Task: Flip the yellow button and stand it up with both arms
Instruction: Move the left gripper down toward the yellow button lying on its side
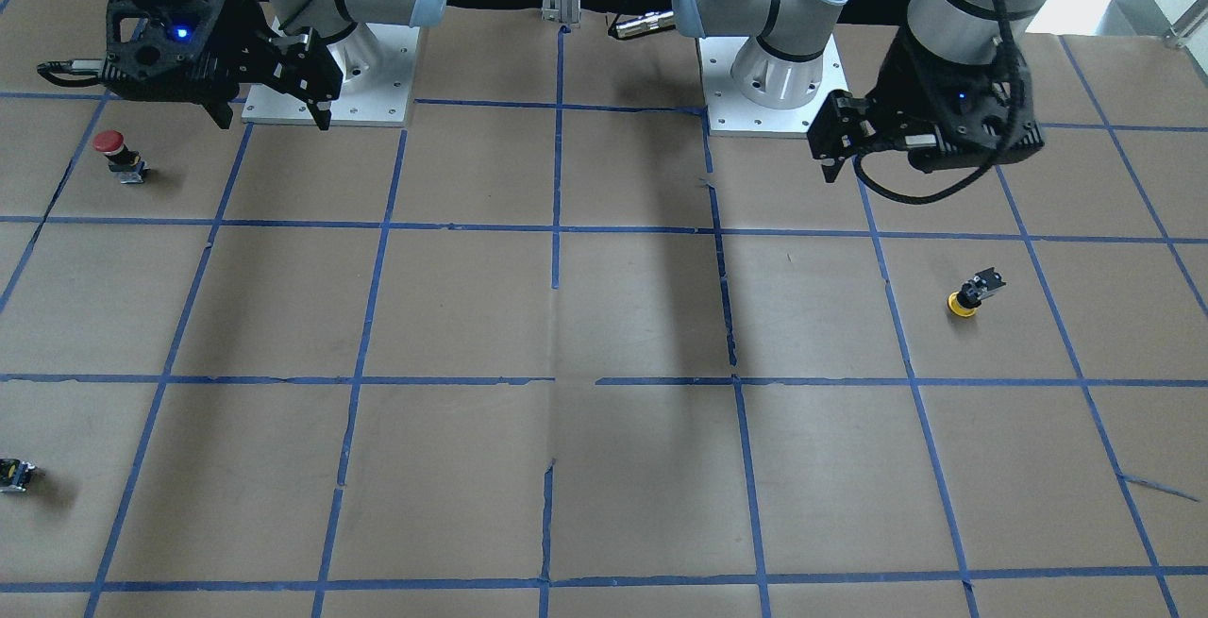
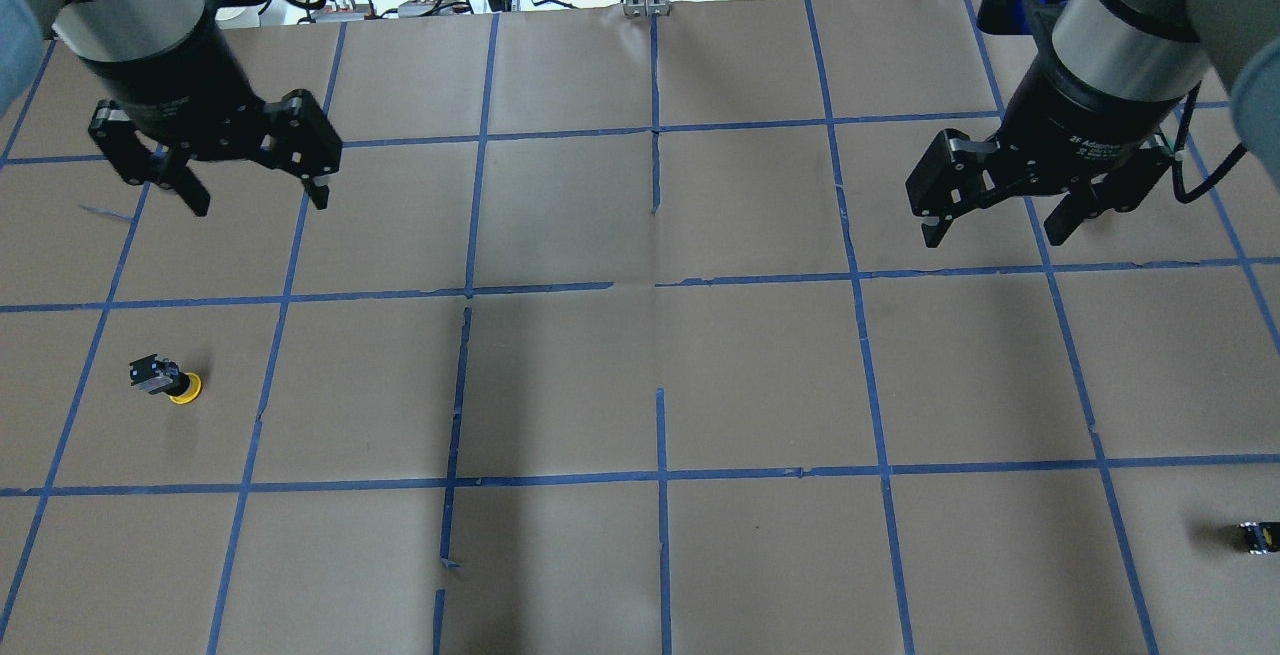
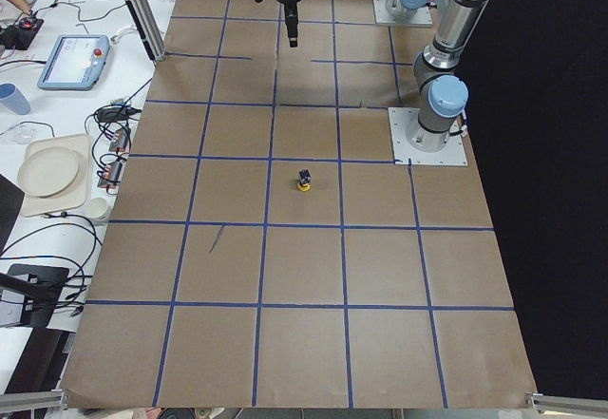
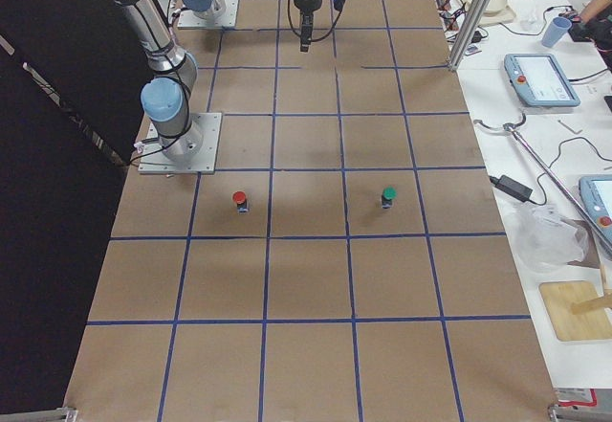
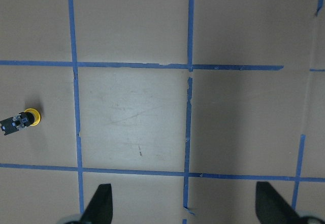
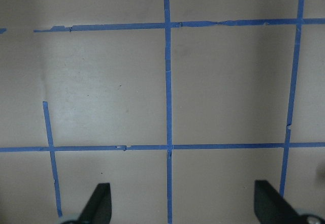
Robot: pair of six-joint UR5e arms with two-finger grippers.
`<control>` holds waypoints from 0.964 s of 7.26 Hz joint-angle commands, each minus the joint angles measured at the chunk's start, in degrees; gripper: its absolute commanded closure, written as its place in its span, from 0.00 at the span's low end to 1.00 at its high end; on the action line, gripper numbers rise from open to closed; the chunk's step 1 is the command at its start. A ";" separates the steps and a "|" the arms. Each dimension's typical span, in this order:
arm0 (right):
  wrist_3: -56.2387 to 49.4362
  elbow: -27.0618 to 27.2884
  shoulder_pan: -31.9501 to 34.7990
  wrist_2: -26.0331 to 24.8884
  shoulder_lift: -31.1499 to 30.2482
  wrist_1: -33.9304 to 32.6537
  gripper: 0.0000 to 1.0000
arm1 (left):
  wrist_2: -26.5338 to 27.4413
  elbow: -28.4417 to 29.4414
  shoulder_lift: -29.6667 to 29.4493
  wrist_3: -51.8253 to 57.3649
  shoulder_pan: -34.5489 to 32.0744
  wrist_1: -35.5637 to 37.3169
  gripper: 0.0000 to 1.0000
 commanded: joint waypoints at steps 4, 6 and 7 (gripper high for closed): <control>-0.10 -0.06 0.00 0.00 -0.04 -0.06 0.00 | -0.84 -12.03 -3.61 12.40 20.83 16.21 0.00; -0.10 -0.06 0.00 -0.09 -0.04 -0.06 0.00 | -0.93 -20.80 -4.06 20.70 27.59 28.49 0.01; -0.10 -0.06 0.00 0.00 -0.04 -0.06 0.00 | -1.02 -26.33 -4.14 23.89 30.23 35.09 0.01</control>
